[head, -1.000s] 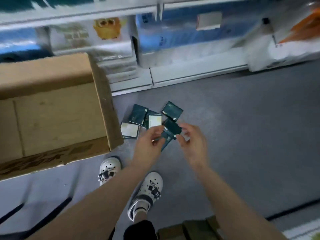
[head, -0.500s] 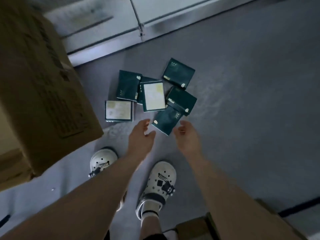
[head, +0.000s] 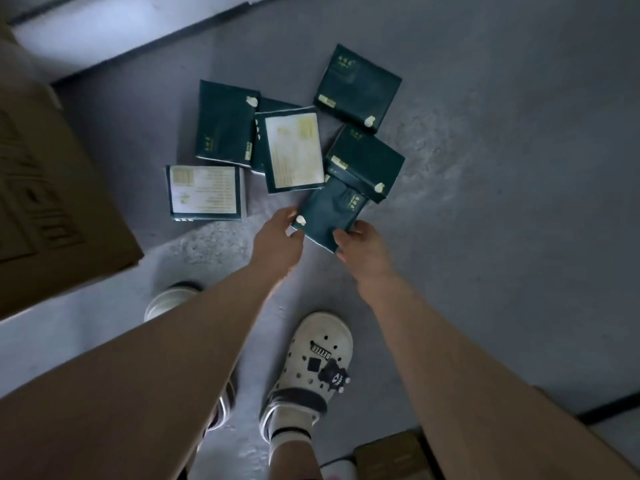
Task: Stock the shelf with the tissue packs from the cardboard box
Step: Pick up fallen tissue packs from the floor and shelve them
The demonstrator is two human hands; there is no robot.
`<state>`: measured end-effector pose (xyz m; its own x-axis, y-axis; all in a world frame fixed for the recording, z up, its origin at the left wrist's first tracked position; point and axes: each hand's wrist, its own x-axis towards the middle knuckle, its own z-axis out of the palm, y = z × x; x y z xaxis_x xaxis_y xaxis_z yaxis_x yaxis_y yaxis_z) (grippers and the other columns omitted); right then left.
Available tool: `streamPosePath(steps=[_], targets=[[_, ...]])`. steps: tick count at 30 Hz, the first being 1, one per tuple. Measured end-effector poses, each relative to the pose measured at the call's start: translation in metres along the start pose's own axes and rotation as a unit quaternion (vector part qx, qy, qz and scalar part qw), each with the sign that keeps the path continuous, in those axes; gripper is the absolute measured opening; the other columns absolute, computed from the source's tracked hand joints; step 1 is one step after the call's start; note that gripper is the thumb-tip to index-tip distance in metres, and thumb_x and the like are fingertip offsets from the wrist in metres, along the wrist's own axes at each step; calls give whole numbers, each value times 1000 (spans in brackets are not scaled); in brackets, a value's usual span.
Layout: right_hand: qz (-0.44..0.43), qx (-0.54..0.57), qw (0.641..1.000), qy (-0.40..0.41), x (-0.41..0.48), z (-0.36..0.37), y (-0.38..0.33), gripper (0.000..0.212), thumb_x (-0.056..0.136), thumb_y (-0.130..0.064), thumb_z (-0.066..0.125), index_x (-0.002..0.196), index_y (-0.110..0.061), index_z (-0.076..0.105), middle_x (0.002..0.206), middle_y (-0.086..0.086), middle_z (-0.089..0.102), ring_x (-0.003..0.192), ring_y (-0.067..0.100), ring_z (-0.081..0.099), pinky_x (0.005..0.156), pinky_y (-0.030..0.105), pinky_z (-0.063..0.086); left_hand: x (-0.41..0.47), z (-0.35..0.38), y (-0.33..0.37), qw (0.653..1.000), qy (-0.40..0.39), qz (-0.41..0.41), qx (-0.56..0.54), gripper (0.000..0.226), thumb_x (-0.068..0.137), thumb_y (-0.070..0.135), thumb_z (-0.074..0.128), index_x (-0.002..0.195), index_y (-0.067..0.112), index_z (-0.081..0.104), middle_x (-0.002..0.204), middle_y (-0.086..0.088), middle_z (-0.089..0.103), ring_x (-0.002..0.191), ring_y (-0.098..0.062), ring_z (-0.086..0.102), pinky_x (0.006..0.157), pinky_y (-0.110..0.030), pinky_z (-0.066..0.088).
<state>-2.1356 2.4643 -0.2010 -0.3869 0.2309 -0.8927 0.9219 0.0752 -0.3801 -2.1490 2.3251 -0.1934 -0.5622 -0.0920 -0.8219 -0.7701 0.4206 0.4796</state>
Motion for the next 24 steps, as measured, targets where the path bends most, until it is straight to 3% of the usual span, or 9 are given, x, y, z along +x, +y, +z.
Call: streamPosePath(steps=[2, 5, 10, 14, 18, 21, 24], targets=[[10, 30, 999, 3, -1, 1, -1, 12, 89, -17, 61, 96, -8, 57, 89, 7, 66, 74, 20, 58, 70, 32, 47, -2, -2, 0, 1000, -9, -5, 12, 45, 94, 12, 51, 139, 19, 48, 140, -2, 54, 126, -18, 52, 104, -38, 45], [36, 53, 998, 1, -14, -3, -10, 6, 96, -14, 61, 97, -9, 61, 90, 8, 65, 76, 20, 58, 72, 31, 50, -10, -6, 5, 1000, -6, -10, 23, 43, 93, 16, 54, 136, 18, 52, 134, -5, 57, 119, -21, 56, 103, -41, 45], [68, 70, 995, -24, -41, -18, -23, 23, 95, -14, 64, 118, -10, 59, 110, 7, 67, 94, 21, 64, 78, 29, 54, -40, -18, 23, 1000, -19, -13, 20, 29, 97, 21, 53, 125, 15, 55, 121, -4, 62, 109, -21, 59, 98, -39, 47], [102, 104, 988, -53, -80, -37, -43, 25, 97, -11, 58, 118, -24, 54, 105, -6, 65, 91, 11, 61, 84, 37, 50, -70, -33, 46, 999, -43, -1, -8, 26, 97, 23, 54, 121, 13, 57, 120, -3, 63, 107, -17, 59, 92, -30, 45], [81, 106, 989, -65, -121, -55, -66, 30, 96, -7, 57, 121, -25, 57, 108, -4, 68, 97, 14, 64, 90, 41, 53, -105, -52, 83, 998, -41, 29, -46, 35, 97, 21, 56, 131, 17, 47, 125, -1, 59, 108, -16, 57, 88, -27, 43], [38, 94, 990, -93, -155, -68, -88, 33, 96, -4, 56, 126, -19, 59, 110, 0, 68, 90, 13, 65, 73, 29, 55, -133, -67, 115, 994, -53, 58, -77, 48, 98, 17, 56, 141, 26, 38, 121, 6, 54, 106, -12, 55, 77, -18, 43], [8, 95, 989, -114, -187, -81, -109, 32, 96, -5, 57, 127, -13, 60, 114, 5, 70, 89, 13, 66, 66, 23, 54, -156, -84, 141, 992, -66, 96, -56, 42, 97, 15, 55, 136, 28, 45, 120, -3, 61, 99, -15, 61, 74, -21, 47]])
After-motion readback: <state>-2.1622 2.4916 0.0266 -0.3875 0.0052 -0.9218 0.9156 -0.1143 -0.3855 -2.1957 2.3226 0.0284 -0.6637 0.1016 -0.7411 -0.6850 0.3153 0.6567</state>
